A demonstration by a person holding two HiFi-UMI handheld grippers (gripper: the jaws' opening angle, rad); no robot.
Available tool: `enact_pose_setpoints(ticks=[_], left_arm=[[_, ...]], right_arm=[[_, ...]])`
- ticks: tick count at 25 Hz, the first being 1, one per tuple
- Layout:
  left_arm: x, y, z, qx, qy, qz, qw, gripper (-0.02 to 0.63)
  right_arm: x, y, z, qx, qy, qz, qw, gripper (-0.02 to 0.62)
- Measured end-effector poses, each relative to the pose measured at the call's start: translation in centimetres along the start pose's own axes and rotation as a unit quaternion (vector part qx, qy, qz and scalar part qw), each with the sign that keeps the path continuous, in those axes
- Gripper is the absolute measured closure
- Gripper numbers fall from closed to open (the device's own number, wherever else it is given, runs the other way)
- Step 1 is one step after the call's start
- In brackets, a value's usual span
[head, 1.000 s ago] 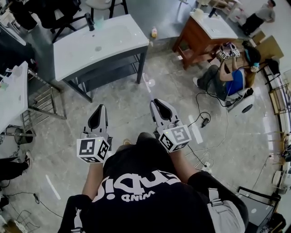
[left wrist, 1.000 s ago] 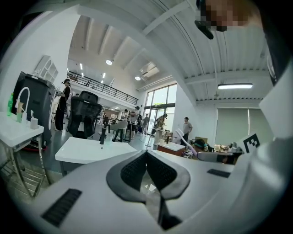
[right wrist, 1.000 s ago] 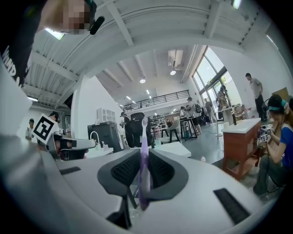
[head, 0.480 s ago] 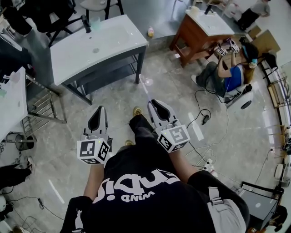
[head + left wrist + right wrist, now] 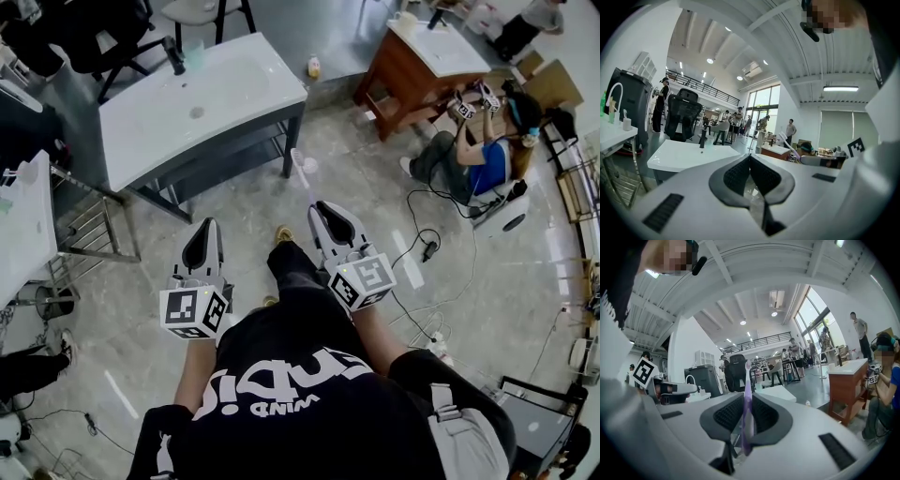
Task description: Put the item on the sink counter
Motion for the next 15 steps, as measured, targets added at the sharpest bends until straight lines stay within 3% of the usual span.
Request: enact_pose_setpoints(ticks=[15], left_arm=[[-3.6, 2.1, -10.8, -0.010, 0.000, -0.007, 0.9999, 0.586]], right_arm=[[5.1, 1.9, -10.1, 0.002, 0.021, -0.007, 1.000, 0.526]])
Point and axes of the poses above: the fingertips, and each gripper's own axes: z backward along the fingers, x to its right, y out of its top, the point moved 1 cm from there along z, backward along the fingers, and after that the axes turned 4 degrees about x, right-handed, at the moved point
